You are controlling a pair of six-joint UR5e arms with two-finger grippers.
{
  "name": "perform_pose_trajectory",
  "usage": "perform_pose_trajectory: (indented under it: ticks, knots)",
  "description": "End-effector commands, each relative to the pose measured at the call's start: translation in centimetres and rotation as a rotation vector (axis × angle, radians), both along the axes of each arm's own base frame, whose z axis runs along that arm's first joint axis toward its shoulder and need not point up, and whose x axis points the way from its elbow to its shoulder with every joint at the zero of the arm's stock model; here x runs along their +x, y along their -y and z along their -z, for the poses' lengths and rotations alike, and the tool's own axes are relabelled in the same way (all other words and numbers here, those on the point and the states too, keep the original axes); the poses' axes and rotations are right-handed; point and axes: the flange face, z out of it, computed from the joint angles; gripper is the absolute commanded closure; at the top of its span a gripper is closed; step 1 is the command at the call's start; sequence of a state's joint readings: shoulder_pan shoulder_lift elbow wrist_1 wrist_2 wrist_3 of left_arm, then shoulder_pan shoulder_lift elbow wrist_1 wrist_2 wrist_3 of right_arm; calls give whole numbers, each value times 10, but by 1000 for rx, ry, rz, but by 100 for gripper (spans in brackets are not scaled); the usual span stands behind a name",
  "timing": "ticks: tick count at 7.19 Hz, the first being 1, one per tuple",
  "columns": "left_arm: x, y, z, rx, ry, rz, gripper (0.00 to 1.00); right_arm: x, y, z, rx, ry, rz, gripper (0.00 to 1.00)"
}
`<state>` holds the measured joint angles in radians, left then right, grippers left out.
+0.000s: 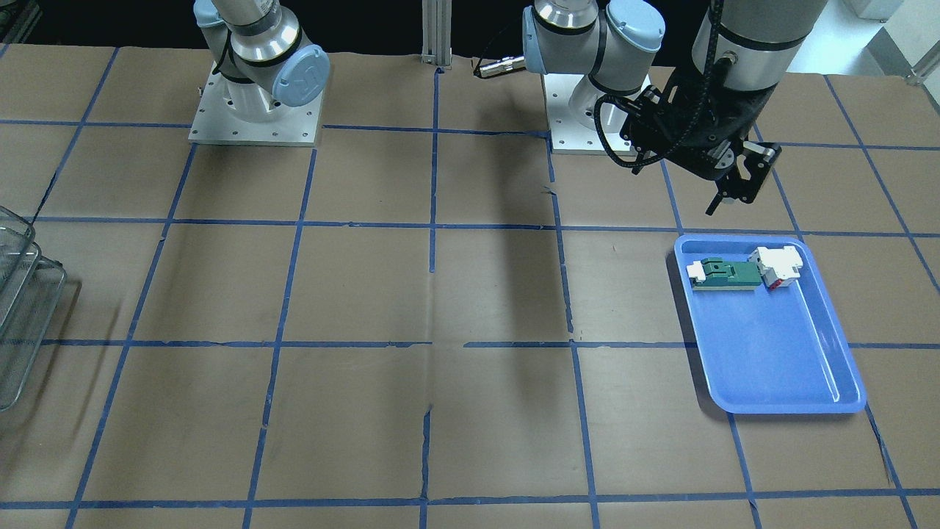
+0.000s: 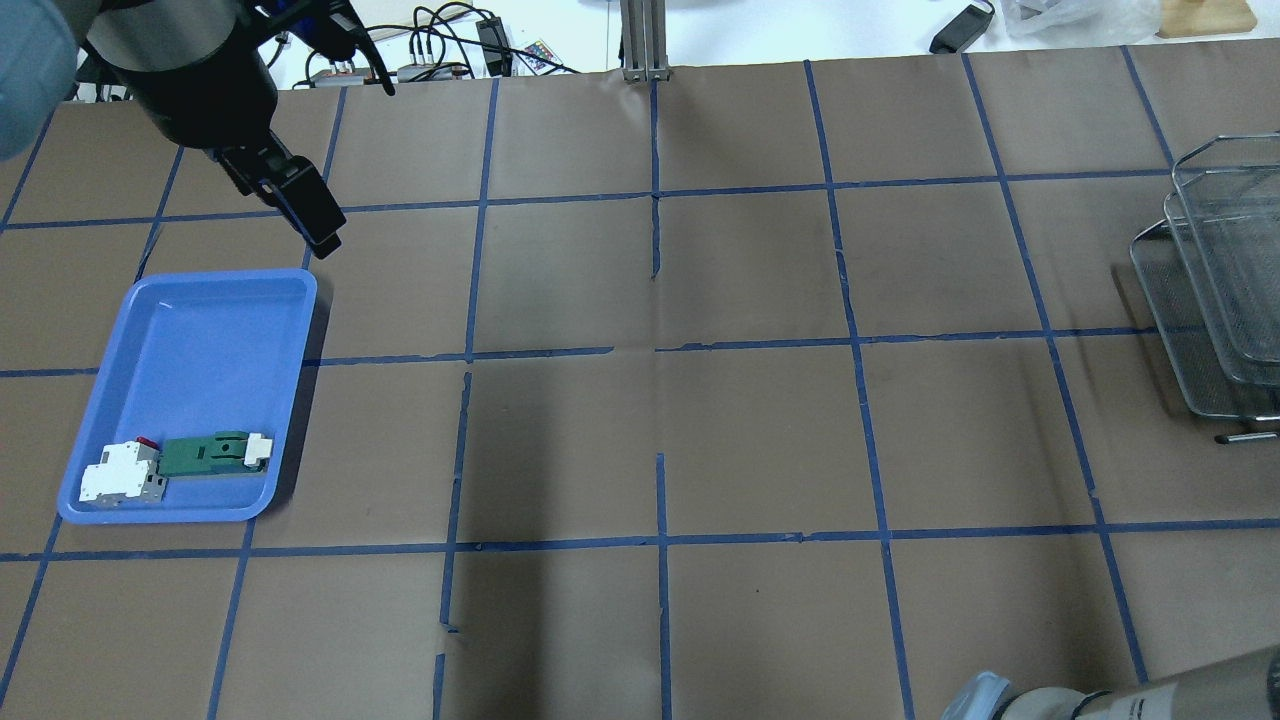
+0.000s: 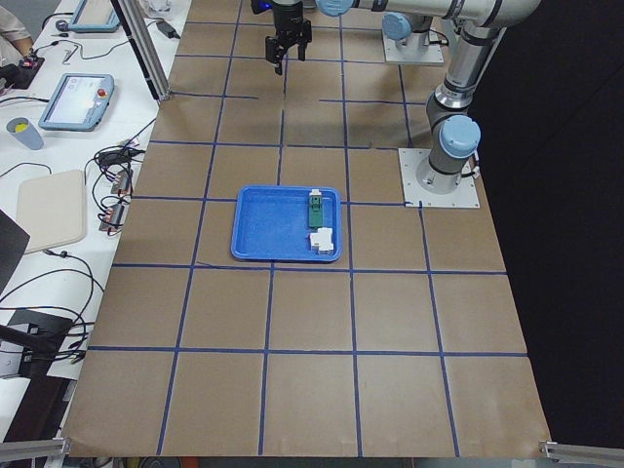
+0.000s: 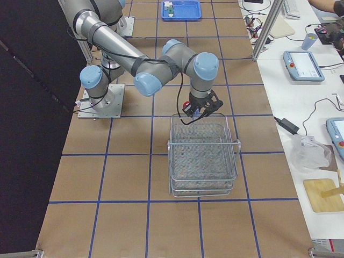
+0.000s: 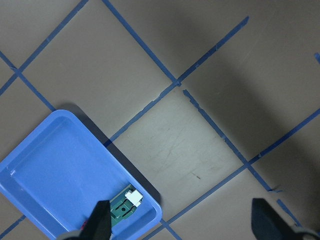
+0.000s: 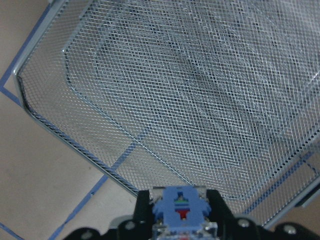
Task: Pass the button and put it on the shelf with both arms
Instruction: 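Carry the button to the mesh basket with the right gripper and release it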
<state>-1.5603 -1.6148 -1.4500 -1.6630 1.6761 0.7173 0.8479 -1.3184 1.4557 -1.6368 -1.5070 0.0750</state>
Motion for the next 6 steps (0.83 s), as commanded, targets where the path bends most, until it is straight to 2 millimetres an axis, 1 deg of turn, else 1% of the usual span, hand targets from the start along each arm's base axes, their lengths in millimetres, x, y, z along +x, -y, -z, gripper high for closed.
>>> perform_pose_trajectory:
  ticks: [1, 2, 3, 4, 5, 6]
  knots:
    - [0, 0, -4, -14, 1, -1, 0, -12, 7, 25, 27, 11, -139, 100]
    - [1, 2, -10, -30, 1, 0, 0, -13, 11, 22, -10, -17, -203, 100]
    - [1, 8, -11, -70, 1, 3, 0, -18, 18, 33, -28, -24, -302, 97]
    - [2, 9, -10, -73, -2, 2, 0, -20, 23, 39, -35, -28, -345, 81]
    - [1, 9, -10, -72, -5, -4, 0, -15, 28, 44, -36, -16, -360, 63]
    - [0, 8, -14, -83, -5, -19, 0, -13, 31, 45, -48, -23, -416, 42]
